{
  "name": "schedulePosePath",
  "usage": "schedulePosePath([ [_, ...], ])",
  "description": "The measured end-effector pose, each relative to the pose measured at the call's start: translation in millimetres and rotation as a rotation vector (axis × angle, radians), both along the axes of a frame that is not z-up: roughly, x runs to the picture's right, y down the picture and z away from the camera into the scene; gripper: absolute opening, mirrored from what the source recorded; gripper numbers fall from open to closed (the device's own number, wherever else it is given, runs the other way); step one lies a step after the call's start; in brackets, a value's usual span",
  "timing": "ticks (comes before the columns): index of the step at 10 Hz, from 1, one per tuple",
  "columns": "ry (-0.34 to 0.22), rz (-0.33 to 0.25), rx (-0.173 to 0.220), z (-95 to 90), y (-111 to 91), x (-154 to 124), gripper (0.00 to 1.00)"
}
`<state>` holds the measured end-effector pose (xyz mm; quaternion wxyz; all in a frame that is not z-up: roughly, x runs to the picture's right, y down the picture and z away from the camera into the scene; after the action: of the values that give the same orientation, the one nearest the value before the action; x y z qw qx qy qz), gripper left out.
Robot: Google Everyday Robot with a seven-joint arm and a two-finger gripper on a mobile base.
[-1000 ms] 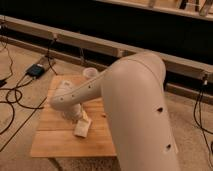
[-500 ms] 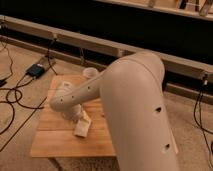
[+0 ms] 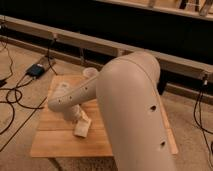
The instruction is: Wipe the white sponge on the table
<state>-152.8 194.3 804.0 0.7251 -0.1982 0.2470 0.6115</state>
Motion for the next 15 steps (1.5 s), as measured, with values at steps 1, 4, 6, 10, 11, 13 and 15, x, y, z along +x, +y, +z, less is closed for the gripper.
schedulePosePath([
  [1,0.006,-0.007,-0.005,2.9,2,1,0.65],
  [4,0.027,-0.021,-0.016,11.6,7,6,0.65],
  [6,0.033,-0.032,-0.019,15.6,8,7,0.65],
  [10,0.045,-0.05,-0.02,21.4,9,6,0.65],
  [11,0.049,-0.053,-0.022,22.8,10,6,0.65],
  [13,0.054,-0.056,-0.024,24.4,11,7,0.65],
  [15,0.059,-0.057,-0.025,25.8,11,7,0.65],
])
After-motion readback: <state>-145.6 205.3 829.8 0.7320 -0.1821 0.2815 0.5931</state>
